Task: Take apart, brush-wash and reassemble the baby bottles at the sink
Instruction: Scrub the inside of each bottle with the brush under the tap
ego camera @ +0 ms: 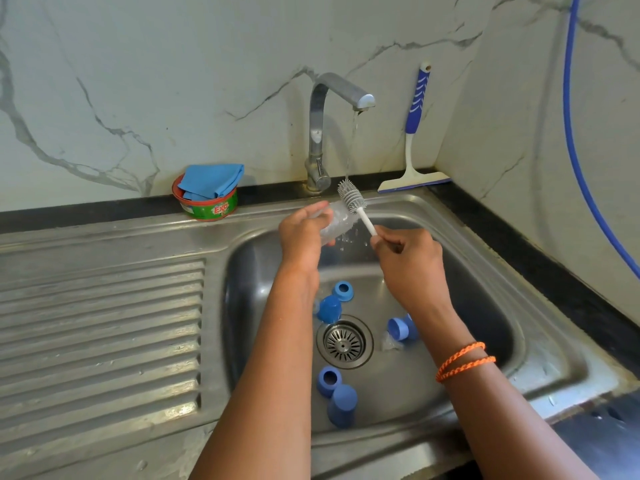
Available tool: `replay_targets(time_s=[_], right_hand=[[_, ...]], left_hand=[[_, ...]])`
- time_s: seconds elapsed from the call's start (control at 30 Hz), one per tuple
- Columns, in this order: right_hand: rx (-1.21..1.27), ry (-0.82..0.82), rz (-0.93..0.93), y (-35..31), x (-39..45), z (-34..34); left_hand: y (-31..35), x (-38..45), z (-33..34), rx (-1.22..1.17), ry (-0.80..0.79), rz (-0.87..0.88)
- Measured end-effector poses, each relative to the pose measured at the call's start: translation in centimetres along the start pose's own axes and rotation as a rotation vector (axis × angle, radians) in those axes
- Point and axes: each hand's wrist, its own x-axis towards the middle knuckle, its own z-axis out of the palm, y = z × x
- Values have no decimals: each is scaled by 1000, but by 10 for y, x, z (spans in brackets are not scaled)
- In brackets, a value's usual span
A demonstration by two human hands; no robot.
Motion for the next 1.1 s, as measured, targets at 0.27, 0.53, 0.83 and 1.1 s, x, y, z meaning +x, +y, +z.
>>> replay_targets(time_s=[0.27,0.53,0.83,1.1], right_hand=[[25,-112,12,-4,-4,2],[22,-12,-51,-4,-2,-2],[13,-41,-79,-2,3,-9],[-208,-84,-82,-9,19,-46]], left_hand=[[-1,3,-7,-214,204,-121],[-4,0,-2,-152,107,-165],[-2,6,-9,-574,134,-199],[0,1,-2,-560,-25,-301]])
